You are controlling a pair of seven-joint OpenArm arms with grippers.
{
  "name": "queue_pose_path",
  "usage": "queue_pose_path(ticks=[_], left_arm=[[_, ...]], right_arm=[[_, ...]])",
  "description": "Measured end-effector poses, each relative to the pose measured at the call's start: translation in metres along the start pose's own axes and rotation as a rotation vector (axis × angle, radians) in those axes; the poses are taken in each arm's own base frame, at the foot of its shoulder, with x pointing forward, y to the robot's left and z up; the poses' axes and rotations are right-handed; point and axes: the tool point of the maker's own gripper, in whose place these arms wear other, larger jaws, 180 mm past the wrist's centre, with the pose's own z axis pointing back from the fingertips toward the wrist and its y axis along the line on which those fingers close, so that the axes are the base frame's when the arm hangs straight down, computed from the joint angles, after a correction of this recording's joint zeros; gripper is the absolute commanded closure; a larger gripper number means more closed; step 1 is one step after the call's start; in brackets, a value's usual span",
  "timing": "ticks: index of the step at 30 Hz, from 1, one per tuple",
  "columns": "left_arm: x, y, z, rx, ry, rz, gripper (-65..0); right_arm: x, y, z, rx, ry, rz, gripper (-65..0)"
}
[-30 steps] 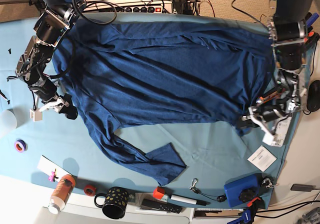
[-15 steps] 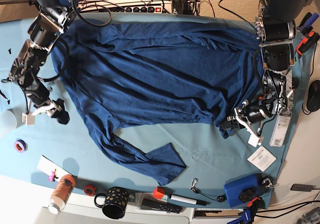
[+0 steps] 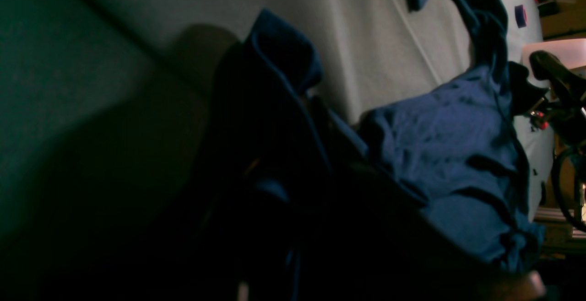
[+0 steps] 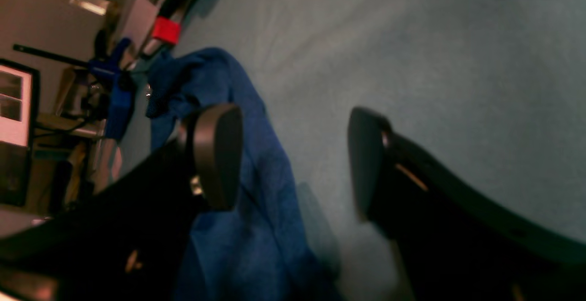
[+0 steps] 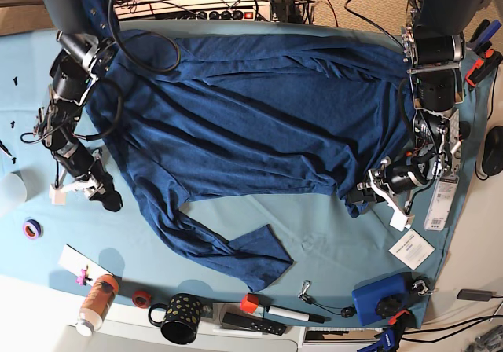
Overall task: Layout the t-shirt on the table in an organized manner, then fold the t-shirt properly
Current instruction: 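Grasp the shirt side with the right gripper near the sleeve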
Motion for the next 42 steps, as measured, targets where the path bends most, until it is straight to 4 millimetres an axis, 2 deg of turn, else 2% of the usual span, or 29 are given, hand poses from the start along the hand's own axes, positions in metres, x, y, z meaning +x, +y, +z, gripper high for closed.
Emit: queue_pose_path(ticks=[9,18,26,29,33,42], left_arm=[[0.000,0.000,0.000,0.000,0.000,0.000,0.0],[0.000,0.000,0.000,0.000,0.000,0.000,0.0],[0.000,0.000,0.000,0.000,0.000,0.000,0.0],[0.000,0.000,0.000,0.000,0.000,0.000,0.0],[0.000,0.000,0.000,0.000,0.000,0.000,0.0],[0.000,0.000,0.000,0.000,0.000,0.000,0.0]], right_arm=[[-0.023,0.009,-0.013,0.022,0.041,-0.018,-36.3],[-0.036,0.015,-0.017,0.031,0.105,-0.005,-36.3],[-0.056,0.032,-0.032,0.046,0.201,0.051,-36.3],[-0.059,0.040,-0.037,0.034,0.224,0.099,-36.3],[-0.057,0.043,-0.036,0.005,0.272,0.158,-36.3],[-0.059,0.043,-0.033,0.002,0.282,0.168,-36.2]])
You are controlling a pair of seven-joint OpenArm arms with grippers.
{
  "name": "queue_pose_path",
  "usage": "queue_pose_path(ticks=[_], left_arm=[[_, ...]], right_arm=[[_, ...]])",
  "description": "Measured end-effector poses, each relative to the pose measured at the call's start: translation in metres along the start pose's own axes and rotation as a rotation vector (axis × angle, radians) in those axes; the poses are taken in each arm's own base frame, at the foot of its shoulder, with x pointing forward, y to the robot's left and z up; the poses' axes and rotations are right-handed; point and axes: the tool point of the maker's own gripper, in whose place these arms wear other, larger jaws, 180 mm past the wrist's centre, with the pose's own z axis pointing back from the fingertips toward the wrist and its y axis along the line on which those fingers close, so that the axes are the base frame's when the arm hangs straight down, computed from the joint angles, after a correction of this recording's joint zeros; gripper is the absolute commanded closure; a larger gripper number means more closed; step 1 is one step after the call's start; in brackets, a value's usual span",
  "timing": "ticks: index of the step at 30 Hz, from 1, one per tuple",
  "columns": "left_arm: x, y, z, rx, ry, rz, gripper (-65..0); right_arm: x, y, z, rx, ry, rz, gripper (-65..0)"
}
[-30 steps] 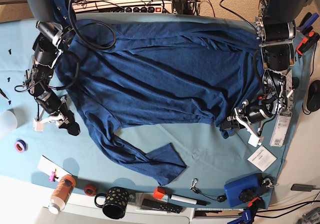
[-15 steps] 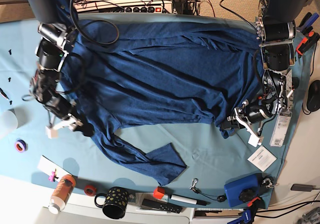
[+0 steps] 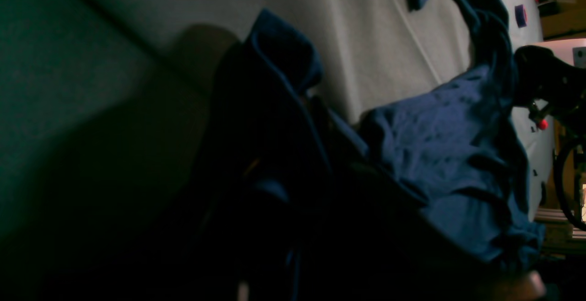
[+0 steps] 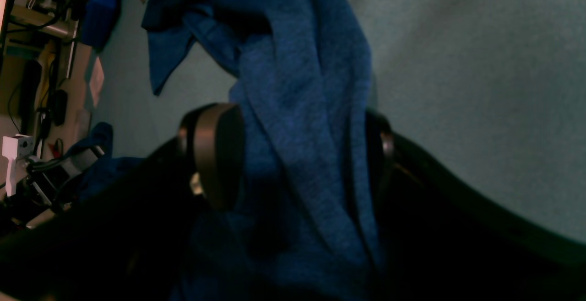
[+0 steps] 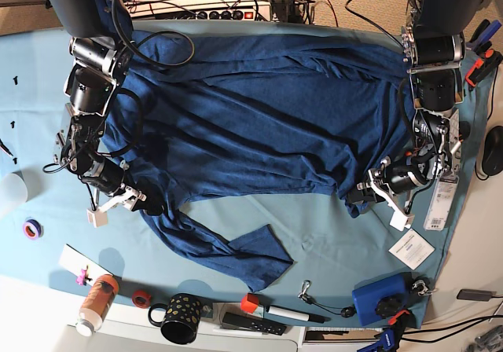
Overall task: Layout the t-shirt on the table in an organized manner, then fold the t-shirt properly
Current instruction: 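Grasp the shirt side with the right gripper near the sleeve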
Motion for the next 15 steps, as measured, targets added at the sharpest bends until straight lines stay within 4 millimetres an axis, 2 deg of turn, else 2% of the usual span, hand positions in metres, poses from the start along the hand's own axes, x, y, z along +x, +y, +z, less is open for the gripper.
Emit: queue_pose_path(ticks=[2,3,8,15], left_arm=[[0.000,0.000,0.000,0.000,0.000,0.001,0.0],[0.000,0.000,0.000,0.000,0.000,0.000,0.0],[0.000,0.000,0.000,0.000,0.000,0.001,0.0],[0.001,-0.001,0.006,-0.024,0.002,-0.027,0.0]], right_arm=[[-0.001,-0.001,0.000,-0.001,0.001,-0.001,-35.4],[-0.002,-0.001,0.000,-0.001,0.002,-0.001,-31.8],[-0.014,-0.005,0.001,-0.007,0.044,0.019,0.0],[-0.015,-0.003,0.002,0.003,0.049,0.016,0.0]])
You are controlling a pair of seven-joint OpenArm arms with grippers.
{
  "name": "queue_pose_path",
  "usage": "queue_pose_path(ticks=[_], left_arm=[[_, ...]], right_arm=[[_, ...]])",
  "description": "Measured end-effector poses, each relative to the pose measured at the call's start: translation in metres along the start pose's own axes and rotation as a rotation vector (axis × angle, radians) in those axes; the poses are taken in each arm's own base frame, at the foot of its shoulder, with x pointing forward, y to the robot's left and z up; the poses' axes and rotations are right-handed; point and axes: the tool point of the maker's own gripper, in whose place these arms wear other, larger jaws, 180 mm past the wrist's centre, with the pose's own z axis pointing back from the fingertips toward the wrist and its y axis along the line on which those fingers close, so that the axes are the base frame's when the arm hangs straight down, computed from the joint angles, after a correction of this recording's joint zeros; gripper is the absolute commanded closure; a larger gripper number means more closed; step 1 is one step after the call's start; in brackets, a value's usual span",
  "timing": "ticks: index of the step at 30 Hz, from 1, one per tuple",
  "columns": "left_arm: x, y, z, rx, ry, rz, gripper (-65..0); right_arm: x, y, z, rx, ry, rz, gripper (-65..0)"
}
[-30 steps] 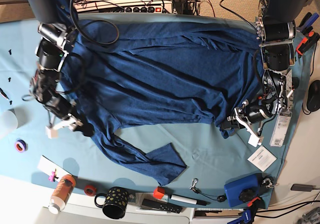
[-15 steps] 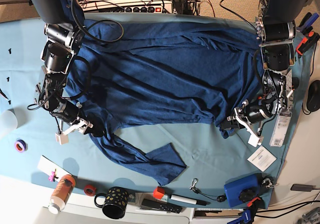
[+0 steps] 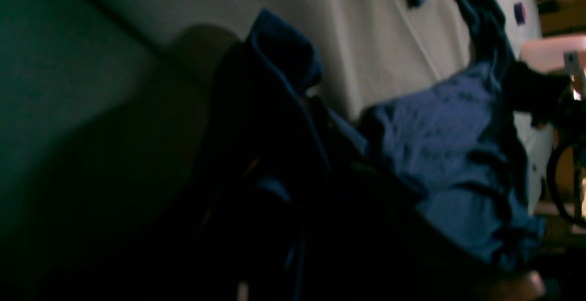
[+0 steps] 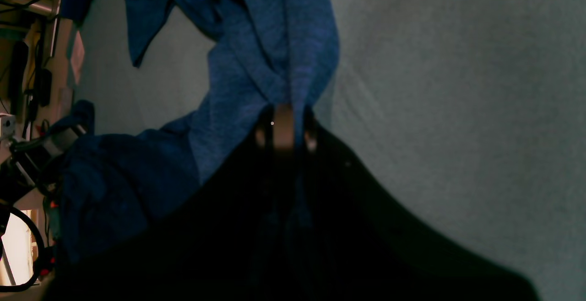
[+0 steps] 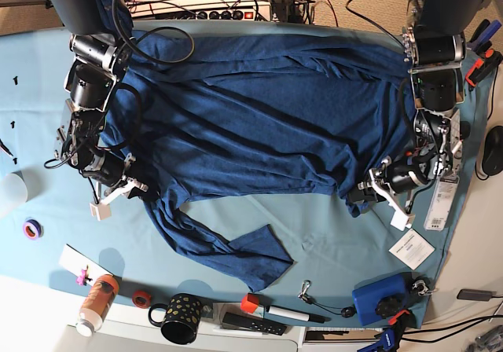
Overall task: Layout the t-shirt on the table in an organized manner, then fold the t-shirt properly
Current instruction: 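Grasp the shirt side with the right gripper near the sleeve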
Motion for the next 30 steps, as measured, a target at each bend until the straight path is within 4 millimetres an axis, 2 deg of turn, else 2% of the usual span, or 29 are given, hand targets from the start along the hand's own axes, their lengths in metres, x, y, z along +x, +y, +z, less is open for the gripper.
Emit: queue_pose_path(ticks=[7,19,24,30], left_arm=[[0.020,0.015,0.028,0.025,-0.033,-0.047,0.0],[0.035,0.039,0.061,0.084,-0.047,-0.063,0.0],[0.030,0.049,0.073,0.114,0.003,-0.069,0.0],[0.039,0.041,0.079,0.054,-0.032,-0.023,0.0]], right_arm=[[-0.002,0.008,0.012,0.050,0.040,0.045,0.0],[0.006,0.010,0.023,0.018,0.055,0.116,0.0],[0.017,-0.007,0.039,-0.026,0.036,0.130,0.0],[0.037,-0.027,0.063,-0.056,-0.056,0.070,0.0]])
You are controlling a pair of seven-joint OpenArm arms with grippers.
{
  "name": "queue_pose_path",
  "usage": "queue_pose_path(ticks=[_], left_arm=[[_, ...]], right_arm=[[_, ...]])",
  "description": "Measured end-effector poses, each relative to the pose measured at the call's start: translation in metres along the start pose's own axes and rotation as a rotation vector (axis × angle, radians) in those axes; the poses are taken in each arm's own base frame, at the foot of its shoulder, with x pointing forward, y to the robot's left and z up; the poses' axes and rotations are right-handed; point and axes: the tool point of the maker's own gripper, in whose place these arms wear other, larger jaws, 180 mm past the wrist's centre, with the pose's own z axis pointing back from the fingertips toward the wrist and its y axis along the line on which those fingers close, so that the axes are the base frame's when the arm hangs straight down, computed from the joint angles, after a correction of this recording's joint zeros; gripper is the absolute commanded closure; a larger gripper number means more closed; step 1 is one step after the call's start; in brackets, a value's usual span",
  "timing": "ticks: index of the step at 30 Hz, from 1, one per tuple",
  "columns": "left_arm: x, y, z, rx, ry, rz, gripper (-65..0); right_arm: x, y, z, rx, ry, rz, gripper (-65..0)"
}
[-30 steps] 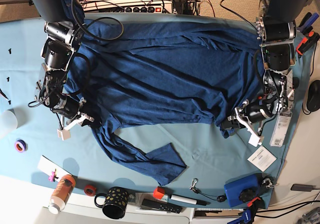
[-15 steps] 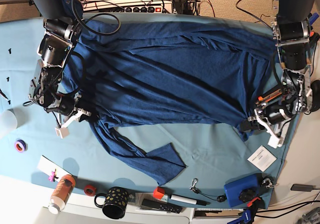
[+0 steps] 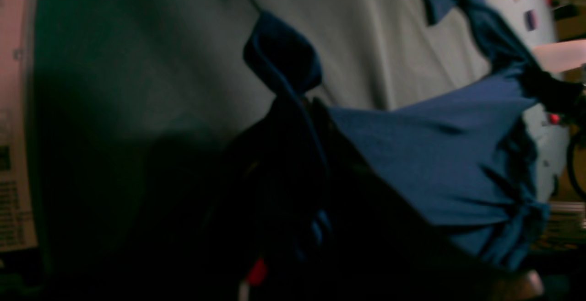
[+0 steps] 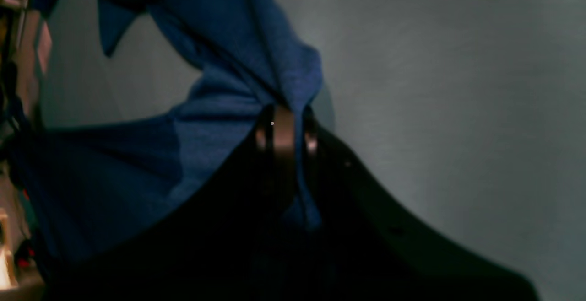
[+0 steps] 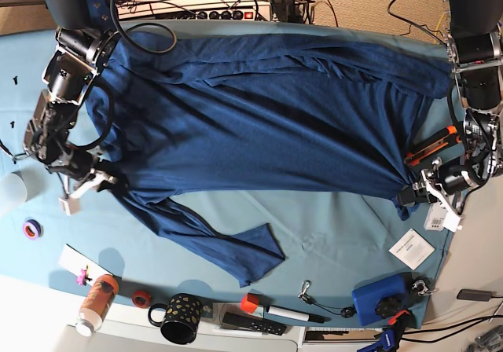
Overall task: Layout the t-shirt on the table in an organized manner, then fold the t-shirt properly
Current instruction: 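Grasp the shirt side with the right gripper near the sleeve, then pull both grasped sides apart to stretch the shirt lengthwise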
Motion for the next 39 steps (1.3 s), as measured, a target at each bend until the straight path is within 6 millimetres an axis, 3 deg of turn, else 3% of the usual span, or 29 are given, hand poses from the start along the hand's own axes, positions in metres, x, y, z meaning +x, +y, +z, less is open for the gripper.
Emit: queue_pose_path(ticks=[3,6,14,19,26,33,39], left_arm=[[0.000,-0.002,0.000,-0.009,0.001,0.005,0.0],[0.000,-0.002,0.000,-0.013,-0.002,0.004,0.0],[0.002,-0.023,0.003,-0.128,-0.005,0.065,0.0],[-0.010,-0.038,0.007,-0.217,0.070,0.097,0.0],[-0.017,-0.051,0.011,-0.286,0.116,0.109,0.0],[-0.038,-0.043,0.015,-0.266,0.156,0.134,0.0],[-0.052,-0.024,0.033,-0.212,0.183,0.148,0.0]], right_arm=[[0.006,-0.008,0.010,-0.001,-0.044,-0.050,0.0],[0.008,-0.003,0.015,0.050,-0.065,-0.098,0.0],[0.012,0.036,0.023,0.279,-0.063,-0.167,0.0],[0.031,0.052,0.037,0.419,-0.204,-0.231,0.0],[-0.034,0.032,0.042,0.399,-0.138,-0.334,0.0],[-0.041,0.029,0.050,0.421,-0.173,-0.374,0.0],[-0.040,0.029,0.051,0.419,-0.172,-0.365,0.0]])
